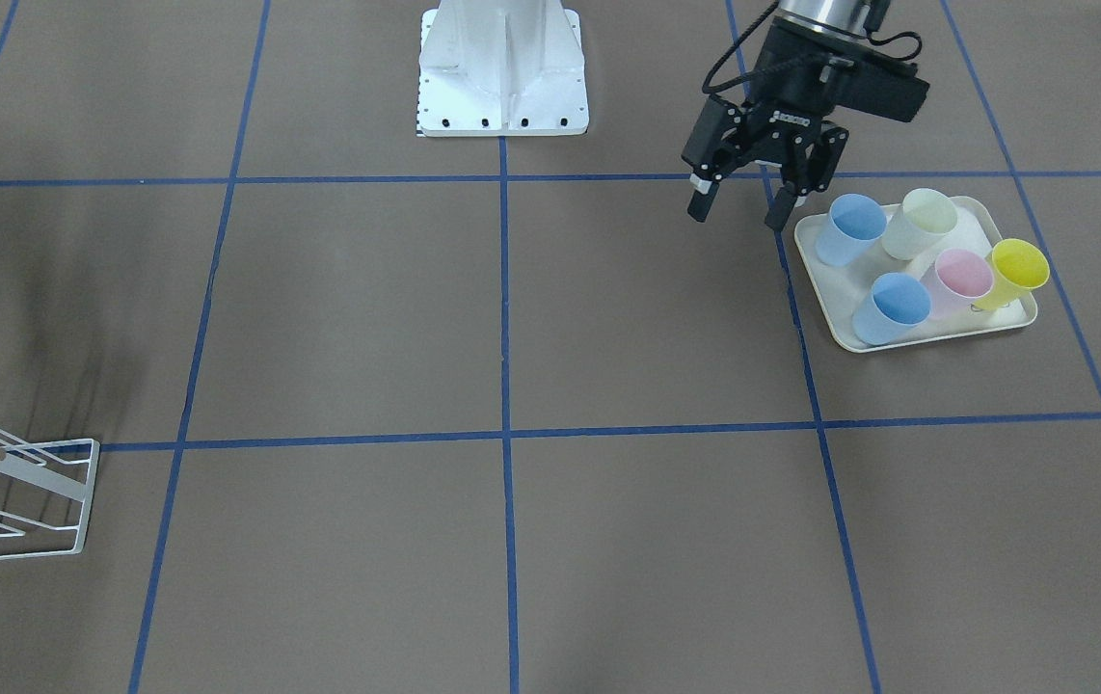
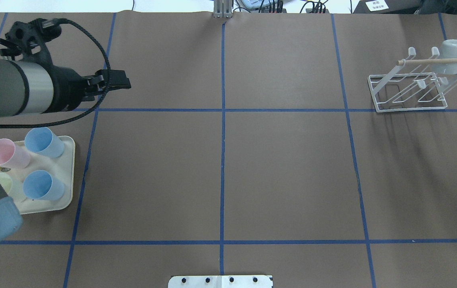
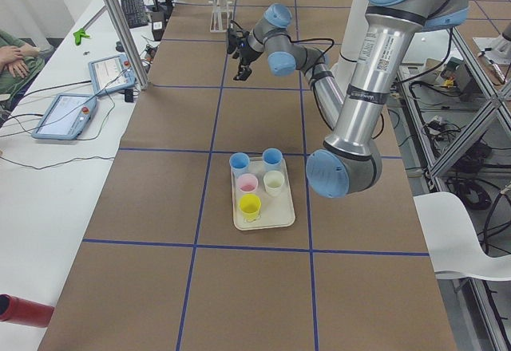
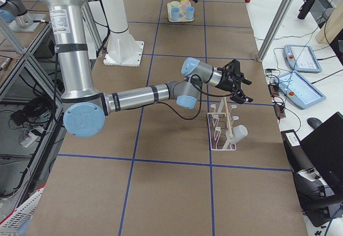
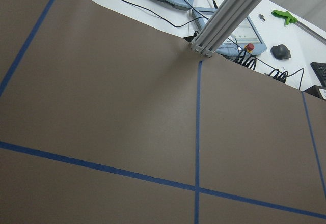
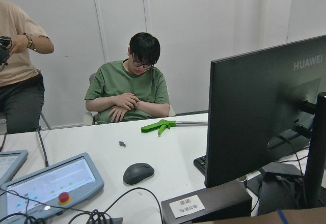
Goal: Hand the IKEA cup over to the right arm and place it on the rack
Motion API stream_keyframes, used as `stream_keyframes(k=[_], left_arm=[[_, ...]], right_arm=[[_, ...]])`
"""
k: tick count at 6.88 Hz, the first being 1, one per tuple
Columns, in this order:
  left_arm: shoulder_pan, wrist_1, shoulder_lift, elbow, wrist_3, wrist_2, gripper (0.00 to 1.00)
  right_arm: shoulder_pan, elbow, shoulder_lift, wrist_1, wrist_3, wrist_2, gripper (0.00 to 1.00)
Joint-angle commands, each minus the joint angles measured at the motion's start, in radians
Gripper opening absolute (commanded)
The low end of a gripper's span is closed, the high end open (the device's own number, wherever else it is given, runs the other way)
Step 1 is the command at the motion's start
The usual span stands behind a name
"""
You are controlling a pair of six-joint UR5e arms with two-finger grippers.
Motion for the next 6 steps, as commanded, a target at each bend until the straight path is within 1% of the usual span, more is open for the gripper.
stream_keyframes(k=[1, 2, 3, 4, 6], left_arm=[[-0.208, 0.0, 0.219, -0.018, 0.261, -0.29, 0.99], [-0.26, 0.001, 0.326, -0.012, 0.392, -0.372, 0.99], [-0.267, 0.0, 0.424, -0.01, 0.474, -0.387, 0.99], [-0.265, 0.0, 0.453, 0.014, 0.481, -0.384, 0.99], [-0.236, 0.001, 0.45, 0.068, 0.4, -0.388, 1.0]], right_arm=[[-0.009, 0.194, 0.012, -0.225, 0.114, 0.105, 0.99], [-0.024, 0.226, 0.014, -0.23, 0.206, 0.171, 0.99], [-0.032, 0.246, 0.012, -0.23, 0.231, 0.228, 0.99], [-0.045, 0.247, 0.014, -0.23, 0.288, 0.259, 0.99], [-0.11, 0.26, 0.023, -0.218, 0.419, 0.262, 0.99]])
